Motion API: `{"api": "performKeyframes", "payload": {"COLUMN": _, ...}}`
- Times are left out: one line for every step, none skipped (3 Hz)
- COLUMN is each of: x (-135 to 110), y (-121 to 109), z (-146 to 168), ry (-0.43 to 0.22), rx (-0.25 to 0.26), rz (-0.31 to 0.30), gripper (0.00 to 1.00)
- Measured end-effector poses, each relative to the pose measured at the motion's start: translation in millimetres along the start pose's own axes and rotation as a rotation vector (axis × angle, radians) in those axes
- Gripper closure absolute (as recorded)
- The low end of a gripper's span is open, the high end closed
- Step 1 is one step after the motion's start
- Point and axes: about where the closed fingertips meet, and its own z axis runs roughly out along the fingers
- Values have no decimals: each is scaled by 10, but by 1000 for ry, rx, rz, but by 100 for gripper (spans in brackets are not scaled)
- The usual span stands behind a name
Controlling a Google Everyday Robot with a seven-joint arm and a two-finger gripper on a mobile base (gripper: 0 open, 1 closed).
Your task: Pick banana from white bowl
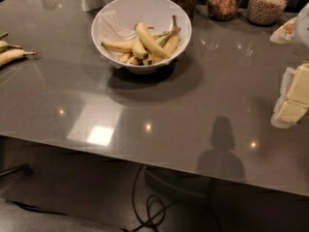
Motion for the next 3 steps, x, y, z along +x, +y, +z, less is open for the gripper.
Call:
{"api": "performKeyframes", "payload": {"x": -2, "y": -2, "z": 1, "ry": -1, "rx": 0, "rz": 0, "gripper": 0}}
{"api": "performKeyframes", "payload": {"x": -355, "y": -290, "z": 155, "ry": -134, "rx": 1, "rz": 58, "gripper": 0}}
{"api": "performKeyframes", "payload": {"x": -835, "y": -675, "z": 395, "ry": -314, "rx": -37, "rz": 141, "gripper": 0}}
